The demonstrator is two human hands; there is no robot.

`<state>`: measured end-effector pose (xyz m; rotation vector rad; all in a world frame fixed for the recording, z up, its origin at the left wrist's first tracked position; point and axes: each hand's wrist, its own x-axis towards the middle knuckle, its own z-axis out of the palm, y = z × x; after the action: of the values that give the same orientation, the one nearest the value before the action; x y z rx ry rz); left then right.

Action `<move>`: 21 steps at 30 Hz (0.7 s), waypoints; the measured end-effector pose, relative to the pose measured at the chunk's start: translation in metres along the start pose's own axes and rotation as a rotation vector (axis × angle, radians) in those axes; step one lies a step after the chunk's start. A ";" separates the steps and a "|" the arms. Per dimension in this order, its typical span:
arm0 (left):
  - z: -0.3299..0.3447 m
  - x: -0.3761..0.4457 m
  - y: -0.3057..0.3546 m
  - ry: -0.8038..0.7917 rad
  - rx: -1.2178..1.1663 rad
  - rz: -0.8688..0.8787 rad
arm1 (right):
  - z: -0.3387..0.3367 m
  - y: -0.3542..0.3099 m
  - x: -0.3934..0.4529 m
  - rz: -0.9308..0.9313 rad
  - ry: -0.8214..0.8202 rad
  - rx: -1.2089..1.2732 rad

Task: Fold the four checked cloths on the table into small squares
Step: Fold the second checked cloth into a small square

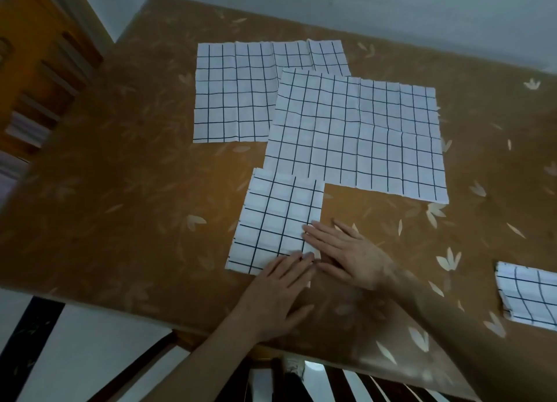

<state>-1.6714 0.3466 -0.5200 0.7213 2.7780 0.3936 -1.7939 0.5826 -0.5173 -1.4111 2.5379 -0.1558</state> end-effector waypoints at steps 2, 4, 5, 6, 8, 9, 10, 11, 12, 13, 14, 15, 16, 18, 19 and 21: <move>-0.001 -0.004 0.001 -0.034 0.009 0.019 | -0.004 0.011 0.004 0.030 0.003 -0.021; -0.001 -0.006 0.003 -0.044 -0.004 0.022 | -0.006 0.021 0.008 0.043 0.004 -0.040; -0.001 -0.007 0.004 -0.042 0.005 0.022 | -0.006 0.024 0.010 0.035 0.006 -0.043; 0.000 -0.007 0.004 -0.041 0.020 0.021 | -0.006 0.027 0.012 0.025 0.008 -0.044; 0.002 -0.006 0.004 -0.044 0.044 0.014 | -0.006 0.033 0.015 0.027 0.014 -0.050; 0.002 -0.006 0.004 -0.045 0.051 0.012 | -0.008 0.036 0.017 0.046 0.022 -0.052; 0.002 -0.006 0.003 -0.045 0.053 0.013 | -0.009 0.041 0.019 0.071 0.030 -0.053; 0.001 -0.006 0.003 -0.045 0.052 0.015 | -0.011 0.045 0.022 0.093 0.036 -0.058; 0.001 -0.006 0.004 -0.047 0.050 0.017 | -0.013 0.050 0.024 0.106 0.041 -0.070; 0.001 -0.006 0.004 -0.048 0.049 0.016 | -0.014 0.055 0.027 0.118 0.043 -0.085; 0.001 -0.006 0.005 -0.050 0.048 0.011 | -0.016 0.059 0.030 0.135 0.043 -0.097; 0.001 -0.006 0.005 -0.048 0.048 0.003 | -0.017 0.063 0.032 0.158 0.042 -0.105; 0.001 -0.006 0.006 -0.049 0.047 -0.004 | -0.019 0.066 0.035 0.178 0.042 -0.111; 0.001 -0.006 0.008 -0.055 0.041 -0.010 | -0.020 0.069 0.038 0.190 0.030 -0.127; 0.001 -0.005 0.008 -0.055 0.042 -0.012 | -0.019 0.070 0.038 0.187 0.024 -0.133; 0.001 -0.006 0.008 -0.052 0.048 -0.017 | -0.015 0.069 0.038 0.186 0.022 -0.141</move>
<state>-1.6626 0.3511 -0.5174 0.7075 2.7514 0.3010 -1.8735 0.5868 -0.5222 -1.2161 2.7281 0.0412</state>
